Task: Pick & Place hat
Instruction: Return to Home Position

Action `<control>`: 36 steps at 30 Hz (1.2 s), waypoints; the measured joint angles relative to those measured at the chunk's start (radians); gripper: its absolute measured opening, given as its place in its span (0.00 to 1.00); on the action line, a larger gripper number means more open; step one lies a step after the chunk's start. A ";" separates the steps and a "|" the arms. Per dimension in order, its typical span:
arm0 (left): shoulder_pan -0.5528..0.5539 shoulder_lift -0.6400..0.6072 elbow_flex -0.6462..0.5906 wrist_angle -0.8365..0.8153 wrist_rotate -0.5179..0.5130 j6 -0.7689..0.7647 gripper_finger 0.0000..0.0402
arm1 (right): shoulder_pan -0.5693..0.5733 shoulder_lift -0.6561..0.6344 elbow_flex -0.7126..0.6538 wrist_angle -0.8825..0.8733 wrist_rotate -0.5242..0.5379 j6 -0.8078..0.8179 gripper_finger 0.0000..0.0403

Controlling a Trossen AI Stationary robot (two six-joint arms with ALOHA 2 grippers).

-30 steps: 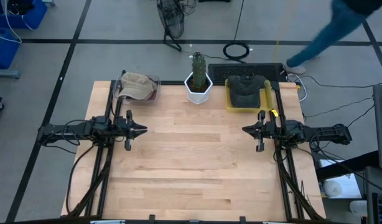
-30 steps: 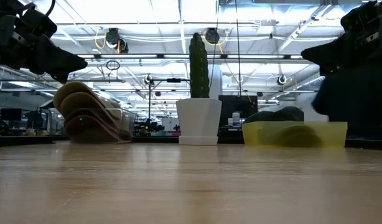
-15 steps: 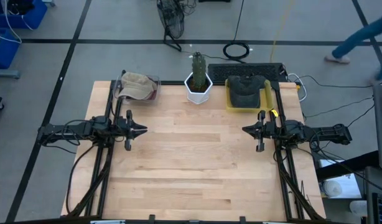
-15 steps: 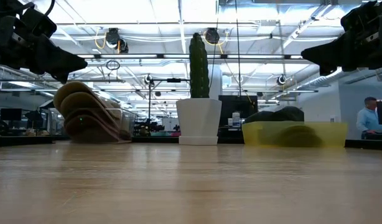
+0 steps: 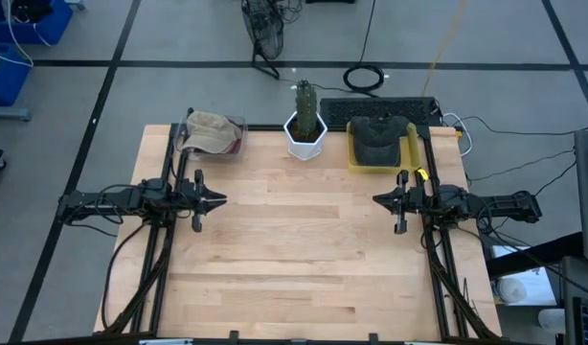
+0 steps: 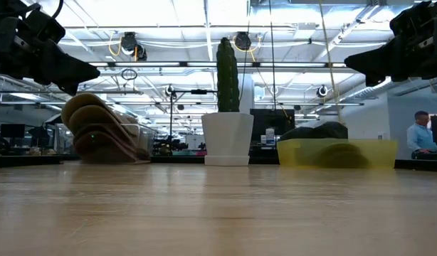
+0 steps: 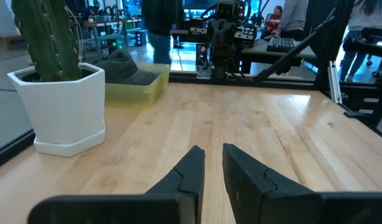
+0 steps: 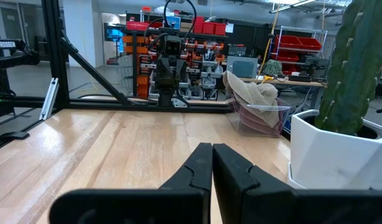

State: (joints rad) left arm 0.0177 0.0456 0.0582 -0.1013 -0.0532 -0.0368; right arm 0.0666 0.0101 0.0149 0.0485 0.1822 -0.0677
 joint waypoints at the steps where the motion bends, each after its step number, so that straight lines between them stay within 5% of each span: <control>1: 0.000 0.000 0.000 0.000 0.000 0.000 0.16 | 0.000 0.000 0.000 0.000 0.000 0.000 0.01; 36: 0.000 0.000 0.000 0.000 0.000 -0.001 0.16 | 0.000 0.000 0.000 0.011 0.000 0.056 0.01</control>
State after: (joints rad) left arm 0.0174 0.0456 0.0578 -0.1009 -0.0536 -0.0380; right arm 0.0663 0.0097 0.0148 0.0597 0.1822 -0.0120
